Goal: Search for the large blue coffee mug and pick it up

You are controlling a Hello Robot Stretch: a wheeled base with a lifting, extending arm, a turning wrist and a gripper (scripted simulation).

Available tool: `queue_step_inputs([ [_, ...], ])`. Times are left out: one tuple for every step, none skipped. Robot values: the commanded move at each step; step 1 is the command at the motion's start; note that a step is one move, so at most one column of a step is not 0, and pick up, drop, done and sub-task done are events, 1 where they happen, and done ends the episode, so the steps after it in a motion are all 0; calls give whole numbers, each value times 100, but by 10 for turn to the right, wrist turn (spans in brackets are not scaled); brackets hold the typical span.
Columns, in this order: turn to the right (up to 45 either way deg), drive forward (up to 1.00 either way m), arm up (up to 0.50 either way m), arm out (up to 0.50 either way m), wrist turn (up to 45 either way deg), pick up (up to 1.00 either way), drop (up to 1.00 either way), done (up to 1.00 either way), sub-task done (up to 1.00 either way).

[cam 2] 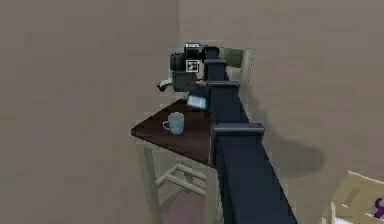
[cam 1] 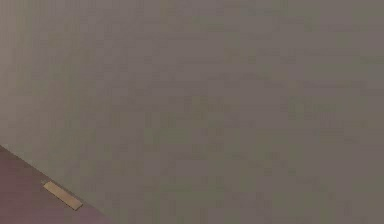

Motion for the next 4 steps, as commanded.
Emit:
queue_step_inputs([
  [0,0,-16,0,0,0,0,0,0],
  [0,0,0,0,0,100,0,0,0],
  [0,0,10,0,0,0,0,0,0],
  [0,0,0,0,0,0,0,100,0],
])
